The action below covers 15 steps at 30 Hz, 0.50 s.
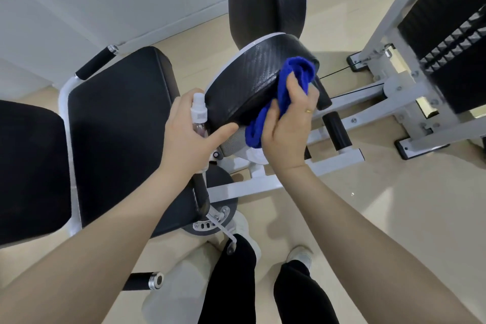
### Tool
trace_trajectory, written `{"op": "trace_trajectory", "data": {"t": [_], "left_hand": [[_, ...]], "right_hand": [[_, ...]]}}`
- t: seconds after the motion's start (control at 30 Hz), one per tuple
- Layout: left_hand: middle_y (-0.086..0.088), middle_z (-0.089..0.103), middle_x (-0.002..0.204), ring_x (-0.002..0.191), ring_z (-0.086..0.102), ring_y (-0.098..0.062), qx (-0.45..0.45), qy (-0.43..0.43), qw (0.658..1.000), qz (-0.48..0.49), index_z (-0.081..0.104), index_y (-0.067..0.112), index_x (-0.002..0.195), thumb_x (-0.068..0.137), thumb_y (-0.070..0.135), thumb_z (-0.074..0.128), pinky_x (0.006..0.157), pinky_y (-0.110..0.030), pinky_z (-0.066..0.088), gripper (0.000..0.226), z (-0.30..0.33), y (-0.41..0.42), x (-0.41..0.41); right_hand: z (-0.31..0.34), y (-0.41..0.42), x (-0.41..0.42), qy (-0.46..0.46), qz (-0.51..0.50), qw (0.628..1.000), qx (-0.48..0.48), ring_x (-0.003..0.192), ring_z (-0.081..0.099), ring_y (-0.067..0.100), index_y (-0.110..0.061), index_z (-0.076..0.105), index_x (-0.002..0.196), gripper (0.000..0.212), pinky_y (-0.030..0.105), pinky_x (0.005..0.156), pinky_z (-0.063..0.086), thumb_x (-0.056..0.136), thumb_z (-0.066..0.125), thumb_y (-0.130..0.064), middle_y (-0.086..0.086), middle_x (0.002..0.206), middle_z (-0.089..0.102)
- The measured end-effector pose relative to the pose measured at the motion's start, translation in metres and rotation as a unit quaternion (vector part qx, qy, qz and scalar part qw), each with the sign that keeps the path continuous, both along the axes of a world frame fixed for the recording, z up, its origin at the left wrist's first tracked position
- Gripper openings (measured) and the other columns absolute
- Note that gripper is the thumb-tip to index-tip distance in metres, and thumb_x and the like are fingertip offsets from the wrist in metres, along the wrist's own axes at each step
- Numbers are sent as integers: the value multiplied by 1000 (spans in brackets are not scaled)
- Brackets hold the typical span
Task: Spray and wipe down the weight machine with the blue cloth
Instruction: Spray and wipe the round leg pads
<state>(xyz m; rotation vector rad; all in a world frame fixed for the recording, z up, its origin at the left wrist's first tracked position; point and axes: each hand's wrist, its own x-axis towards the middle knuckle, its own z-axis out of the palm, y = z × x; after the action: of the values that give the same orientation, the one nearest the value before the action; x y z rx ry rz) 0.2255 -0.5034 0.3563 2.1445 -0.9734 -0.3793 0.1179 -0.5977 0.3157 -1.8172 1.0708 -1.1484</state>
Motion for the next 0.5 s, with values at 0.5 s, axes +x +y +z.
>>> {"op": "trace_trajectory", "data": {"t": [0.5], "left_hand": [[2, 54, 75, 65, 51, -14, -2, 123, 992, 10, 55, 37, 87, 89, 37, 37, 69, -40, 45, 18, 9, -16, 15]], "right_hand": [[-71, -22, -22, 321, 249, 737, -540, 81, 49, 27, -21, 59, 87, 21, 33, 60, 38, 74, 59, -5, 6, 105, 56]]}}
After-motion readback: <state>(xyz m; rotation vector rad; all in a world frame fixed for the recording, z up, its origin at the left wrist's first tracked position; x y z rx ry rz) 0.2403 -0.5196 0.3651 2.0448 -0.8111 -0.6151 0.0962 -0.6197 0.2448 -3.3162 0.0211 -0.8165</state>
